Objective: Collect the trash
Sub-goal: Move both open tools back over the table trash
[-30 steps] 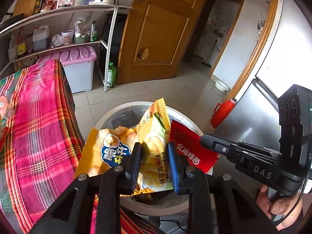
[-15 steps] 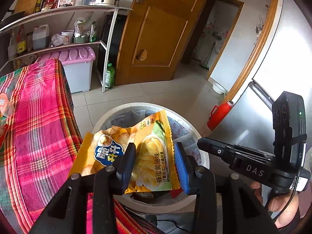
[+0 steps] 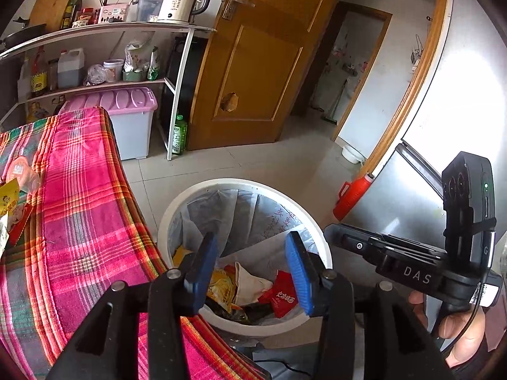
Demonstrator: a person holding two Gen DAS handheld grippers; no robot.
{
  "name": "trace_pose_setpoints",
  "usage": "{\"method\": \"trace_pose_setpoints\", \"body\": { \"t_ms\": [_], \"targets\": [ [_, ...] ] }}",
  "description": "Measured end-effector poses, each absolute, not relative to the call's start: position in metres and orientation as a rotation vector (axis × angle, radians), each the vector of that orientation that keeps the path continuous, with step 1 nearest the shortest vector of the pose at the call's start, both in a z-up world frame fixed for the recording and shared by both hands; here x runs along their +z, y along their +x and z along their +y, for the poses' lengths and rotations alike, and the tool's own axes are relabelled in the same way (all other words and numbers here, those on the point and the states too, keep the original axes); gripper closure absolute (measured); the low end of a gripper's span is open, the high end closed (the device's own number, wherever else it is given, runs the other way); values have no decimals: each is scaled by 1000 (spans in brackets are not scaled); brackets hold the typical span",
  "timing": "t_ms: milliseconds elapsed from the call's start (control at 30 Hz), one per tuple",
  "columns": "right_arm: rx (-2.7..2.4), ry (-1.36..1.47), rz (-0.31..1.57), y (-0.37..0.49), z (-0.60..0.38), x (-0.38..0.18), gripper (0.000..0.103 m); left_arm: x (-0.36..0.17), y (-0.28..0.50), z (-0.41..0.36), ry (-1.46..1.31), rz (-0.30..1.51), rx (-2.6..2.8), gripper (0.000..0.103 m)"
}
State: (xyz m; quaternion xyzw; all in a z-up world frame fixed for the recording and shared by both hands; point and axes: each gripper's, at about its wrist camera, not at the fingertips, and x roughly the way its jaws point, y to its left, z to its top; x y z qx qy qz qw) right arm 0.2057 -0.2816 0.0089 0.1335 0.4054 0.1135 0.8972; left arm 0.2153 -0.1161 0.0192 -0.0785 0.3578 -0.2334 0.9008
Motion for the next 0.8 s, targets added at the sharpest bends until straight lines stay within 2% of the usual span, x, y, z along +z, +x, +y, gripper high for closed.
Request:
{"method": "trace_pose_setpoints", "body": {
  "t_ms": [200,633,800],
  "targets": [
    [256,243,817,195,-267,21,87,28,201,-100,-162,705,-452,56],
    [343,173,786,176,-220,40,71,39,167,-38,-191,649,-313,56],
    [386,149,788,171,-197,41,69,39,152,-10,-201,635,-252,56]
  ]
}}
